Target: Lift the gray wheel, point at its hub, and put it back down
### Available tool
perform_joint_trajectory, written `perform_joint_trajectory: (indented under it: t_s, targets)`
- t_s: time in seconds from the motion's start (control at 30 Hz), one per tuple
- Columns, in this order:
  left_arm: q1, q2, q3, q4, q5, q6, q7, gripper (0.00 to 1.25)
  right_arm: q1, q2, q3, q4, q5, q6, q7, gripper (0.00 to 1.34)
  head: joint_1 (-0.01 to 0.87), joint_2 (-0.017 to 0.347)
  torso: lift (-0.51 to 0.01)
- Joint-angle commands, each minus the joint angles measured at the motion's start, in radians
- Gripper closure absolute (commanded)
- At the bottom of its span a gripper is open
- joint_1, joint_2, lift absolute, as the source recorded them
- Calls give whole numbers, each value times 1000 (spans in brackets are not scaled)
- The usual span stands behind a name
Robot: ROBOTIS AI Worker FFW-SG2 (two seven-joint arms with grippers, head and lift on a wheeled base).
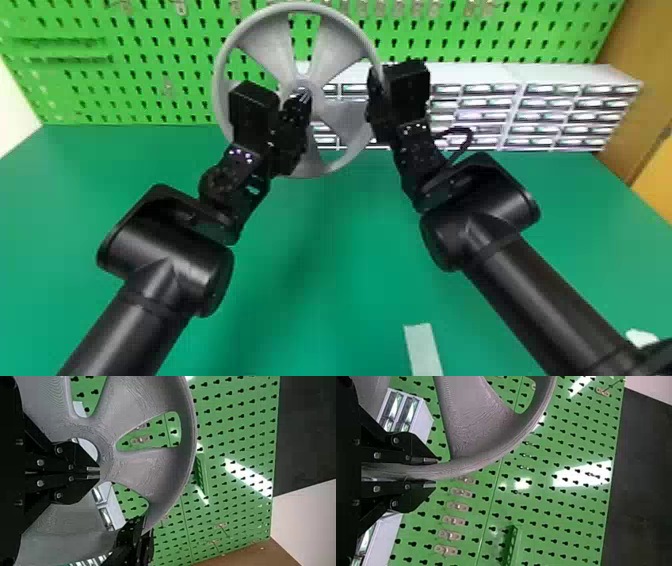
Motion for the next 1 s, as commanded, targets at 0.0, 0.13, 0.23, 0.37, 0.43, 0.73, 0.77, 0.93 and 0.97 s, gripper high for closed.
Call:
perform_joint_trajectory:
  t_s: [0.0,0.13,0.23,0.37,0.43,0.73,0.77,0.93,0.97]
  targets:
    - [-2,0,0,0,0,0,0,1225,0,0,-1,0,0,1,1,1325,692,48,-88]
    - [-2,0,0,0,0,0,0,1225,0,-1,-1,0,-1,1,1,1325,692,48,-88]
    - [-2,0,-2,0,0,0,0,1225,0,-1,-1,0,0,1,1,1326,692,48,-88]
    - [-3,0,-5,0,0,0,0,1225,0,-1,-1,0,0,2,1,1326,692,48,-88]
    - [-3,0,-6,0,3,0,0,1225,0,-1,-1,0,-1,2,1,1326,692,48,-88]
    - [17,0,-11,-41,14,-8,-21,1225,-3,2,-12,0,2,5,1,1325,692,48,-88]
    - [21,0,-9,-52,16,-8,-25,1225,-5,2,-13,0,2,7,1,1325,692,48,-88]
    - [69,0,14,-127,20,14,-48,1225,-8,3,-29,0,8,11,1,1326,692,48,-88]
    - [77,2,20,-141,20,18,-52,1225,-8,3,-33,0,8,13,1,1325,692,48,-88]
